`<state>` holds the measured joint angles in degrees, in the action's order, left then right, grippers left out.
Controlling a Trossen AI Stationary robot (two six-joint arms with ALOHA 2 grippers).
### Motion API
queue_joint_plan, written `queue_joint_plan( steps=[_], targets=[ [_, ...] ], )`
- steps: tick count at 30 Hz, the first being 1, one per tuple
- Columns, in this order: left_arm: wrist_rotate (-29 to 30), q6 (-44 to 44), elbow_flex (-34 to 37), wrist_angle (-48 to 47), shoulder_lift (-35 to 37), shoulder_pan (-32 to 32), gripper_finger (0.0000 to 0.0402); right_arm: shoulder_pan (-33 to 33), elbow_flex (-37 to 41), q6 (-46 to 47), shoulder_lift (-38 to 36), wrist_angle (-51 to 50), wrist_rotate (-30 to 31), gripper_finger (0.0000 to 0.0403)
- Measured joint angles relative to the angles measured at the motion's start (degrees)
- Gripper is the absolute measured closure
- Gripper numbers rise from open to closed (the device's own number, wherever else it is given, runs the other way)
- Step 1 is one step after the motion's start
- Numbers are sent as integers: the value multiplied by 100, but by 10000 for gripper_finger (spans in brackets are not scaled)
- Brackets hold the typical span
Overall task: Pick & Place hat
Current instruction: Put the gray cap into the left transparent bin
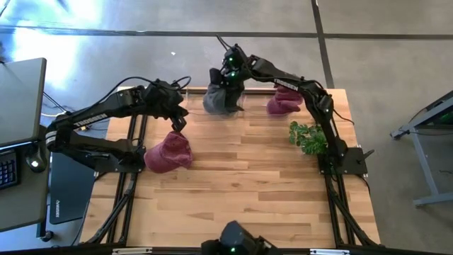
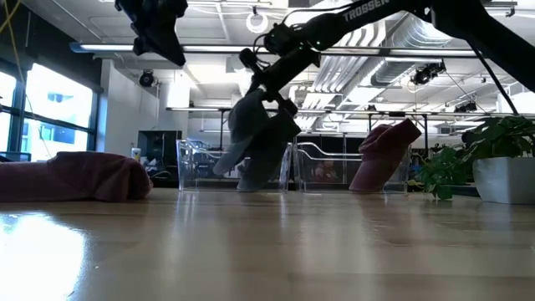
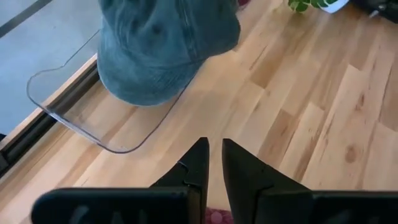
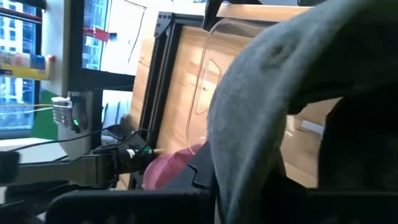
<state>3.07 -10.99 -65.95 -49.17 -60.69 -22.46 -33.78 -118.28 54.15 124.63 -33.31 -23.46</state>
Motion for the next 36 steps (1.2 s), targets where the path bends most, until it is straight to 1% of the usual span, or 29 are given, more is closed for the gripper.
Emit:
queue_joint_plan(
  steps=[4,6,10,13,15,17,22,24,26,28,33,36],
  targets=[
    [52,-142,-1,-11,-37,-8,362,-194,0,8,-37,-22,-274,382],
    [196,-266,-4,-2,-139,-8,363,-250,0,83,-39,-53,-363,384],
    [645,-279,-2,-1,-368,-7,363,-217,0,-152,-39,-85,-8,381],
    [608,-272,-2,11,-560,-132,363,-143,0,-403,-43,-76,2,365],
    [346,-244,-2,20,-618,-292,363,-117,0,-589,-43,-110,-35,343],
    [123,-224,-2,113,-667,-489,363,-107,0,-728,-43,-99,-65,313],
    [-164,-97,-4,206,-664,-1028,363,-239,7,-1069,-212,77,-747,225],
    [-448,23,-2,169,-671,-1330,363,-296,7,-1158,-393,-139,-805,200],
    [-704,155,-2,263,-687,-1634,363,-304,7,-1410,-638,-508,-581,187],
    [-862,218,-5,558,-851,-1843,363,-296,7,-1764,-931,-1016,-152,182],
    [-997,178,-4,1480,-1655,-1960,363,78,5,-2523,-1867,-2282,1194,188],
    [-974,176,-4,2033,-2177,-1956,363,447,4,-2616,-2409,-2759,1980,194]
  ],
)
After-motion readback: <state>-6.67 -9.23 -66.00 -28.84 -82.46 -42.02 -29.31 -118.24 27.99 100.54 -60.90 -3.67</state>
